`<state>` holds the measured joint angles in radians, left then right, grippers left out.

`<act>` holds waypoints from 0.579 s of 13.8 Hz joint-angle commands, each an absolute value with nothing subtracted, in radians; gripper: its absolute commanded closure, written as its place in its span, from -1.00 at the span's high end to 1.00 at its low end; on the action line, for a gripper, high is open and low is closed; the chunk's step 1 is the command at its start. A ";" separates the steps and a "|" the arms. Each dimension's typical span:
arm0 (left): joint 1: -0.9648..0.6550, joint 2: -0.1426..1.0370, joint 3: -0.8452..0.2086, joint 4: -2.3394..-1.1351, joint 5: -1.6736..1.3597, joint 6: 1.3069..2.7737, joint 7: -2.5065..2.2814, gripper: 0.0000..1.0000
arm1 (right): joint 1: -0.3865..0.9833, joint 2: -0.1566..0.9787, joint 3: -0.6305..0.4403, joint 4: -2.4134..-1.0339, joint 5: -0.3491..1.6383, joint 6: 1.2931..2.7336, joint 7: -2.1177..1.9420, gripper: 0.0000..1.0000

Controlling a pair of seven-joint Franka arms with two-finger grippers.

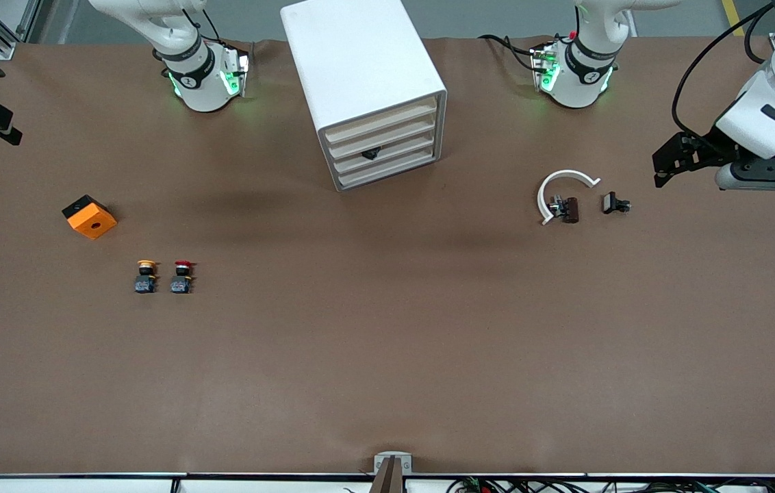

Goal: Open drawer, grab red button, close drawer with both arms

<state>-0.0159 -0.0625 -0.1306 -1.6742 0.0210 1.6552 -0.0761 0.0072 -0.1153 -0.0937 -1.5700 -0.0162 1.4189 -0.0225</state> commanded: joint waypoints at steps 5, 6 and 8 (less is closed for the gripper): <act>-0.025 -0.072 -0.112 -1.646 0.026 1.614 -0.066 1.00 | 0.000 -0.143 -0.092 -1.592 -0.012 1.425 0.005 1.00; -0.023 -0.072 -0.107 -1.643 0.022 1.605 -0.061 1.00 | -0.006 -0.143 -0.092 -1.592 -0.003 1.425 0.005 1.00; -0.015 -0.074 -0.100 -1.643 0.017 1.603 -0.061 1.00 | -0.017 -0.143 -0.092 -1.592 0.015 1.425 0.005 1.00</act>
